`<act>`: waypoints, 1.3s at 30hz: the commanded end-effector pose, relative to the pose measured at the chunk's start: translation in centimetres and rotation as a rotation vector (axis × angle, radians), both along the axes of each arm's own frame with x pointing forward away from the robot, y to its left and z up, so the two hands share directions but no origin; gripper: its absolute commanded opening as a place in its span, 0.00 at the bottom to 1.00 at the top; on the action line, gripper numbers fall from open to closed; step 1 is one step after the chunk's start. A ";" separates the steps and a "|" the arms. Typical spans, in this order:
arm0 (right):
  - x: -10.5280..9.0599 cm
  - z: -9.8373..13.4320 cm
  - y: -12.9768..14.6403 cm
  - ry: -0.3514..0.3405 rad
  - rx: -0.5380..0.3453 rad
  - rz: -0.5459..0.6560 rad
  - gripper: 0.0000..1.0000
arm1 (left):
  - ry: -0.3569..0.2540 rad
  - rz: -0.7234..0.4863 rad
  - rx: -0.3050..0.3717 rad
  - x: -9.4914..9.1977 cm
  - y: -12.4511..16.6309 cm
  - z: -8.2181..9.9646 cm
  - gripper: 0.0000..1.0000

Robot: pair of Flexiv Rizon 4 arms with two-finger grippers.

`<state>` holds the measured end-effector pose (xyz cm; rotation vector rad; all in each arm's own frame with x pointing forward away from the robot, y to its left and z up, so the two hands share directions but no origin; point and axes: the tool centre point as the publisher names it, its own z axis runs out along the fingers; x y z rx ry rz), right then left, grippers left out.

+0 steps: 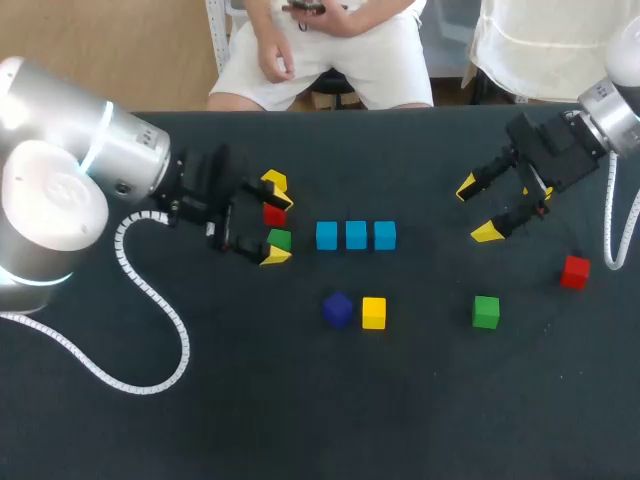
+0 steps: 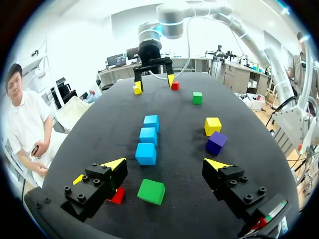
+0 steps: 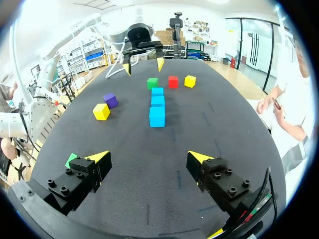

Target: Place the blue cubes, place green cubes on the blue cubes, place the yellow cubes on the green cubes, then place the red cubes on the yellow cubes, and place purple cube on the red cubes.

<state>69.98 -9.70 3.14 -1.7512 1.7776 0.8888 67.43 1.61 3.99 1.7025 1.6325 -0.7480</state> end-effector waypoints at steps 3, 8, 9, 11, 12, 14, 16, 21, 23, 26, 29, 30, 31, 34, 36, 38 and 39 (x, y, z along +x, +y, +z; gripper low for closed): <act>0.0 0.0 0.0 -0.001 0.001 0.000 1.00 | 0.006 -0.013 -0.028 0.3 0.4 0.3 1.00; 0.0 0.0 0.0 -0.001 0.001 0.000 1.00 | 0.007 -0.028 -0.014 0.4 0.3 1.0 1.00; 0.0 0.0 0.0 -0.001 0.001 0.000 1.00 | 0.007 -0.032 -0.011 0.4 0.3 1.1 1.00; 0.0 0.0 0.0 -0.001 0.001 0.000 1.00 | 0.007 -0.038 -0.005 0.4 0.2 1.3 1.00; 0.0 0.0 0.0 -0.001 0.001 0.000 1.00 | 0.008 -0.041 -0.003 0.4 0.2 1.3 1.00; 0.0 0.0 0.0 -0.001 0.001 0.000 1.00 | 0.011 -0.046 0.000 0.4 0.2 1.3 1.00; 0.0 0.0 0.0 -0.001 0.001 0.000 1.00 | 0.017 -0.051 0.004 0.4 0.2 1.3 1.00; 0.0 0.0 0.0 -0.001 0.001 0.000 1.00 | 0.025 -0.060 0.009 0.4 0.3 1.4 1.00; 0.0 0.0 0.0 -0.001 0.001 0.000 1.00 | 0.028 -0.063 0.010 0.5 0.5 1.4 1.00; 0.0 0.0 0.0 -0.001 0.001 0.000 1.00 | 0.035 -0.085 -0.009 0.6 0.9 1.3 1.00; 0.0 0.0 0.0 -0.001 0.001 0.000 1.00 | 0.047 -0.091 -0.008 0.6 1.2 1.3 1.00; 0.0 0.0 0.0 -0.001 0.001 0.000 1.00 | 0.048 -0.090 -0.006 0.6 1.3 1.3 1.00; 0.0 0.0 0.0 -0.001 0.001 0.000 1.00 | 0.051 -0.090 0.000 0.6 1.3 1.3 1.00; 0.0 0.0 0.0 -0.001 0.001 0.000 1.00 | 0.063 -0.089 0.020 0.6 1.2 1.4 1.00; 0.0 0.0 0.0 -0.001 0.001 0.000 1.00 | 0.063 -0.089 0.020 0.6 1.2 1.4 1.00; 0.0 0.0 0.0 -0.001 0.001 0.000 1.00 | 0.063 -0.089 0.020 0.6 1.2 1.4 1.00; 0.0 0.0 0.0 -0.001 0.001 0.000 1.00 | 0.063 -0.089 0.020 0.6 1.2 1.4 1.00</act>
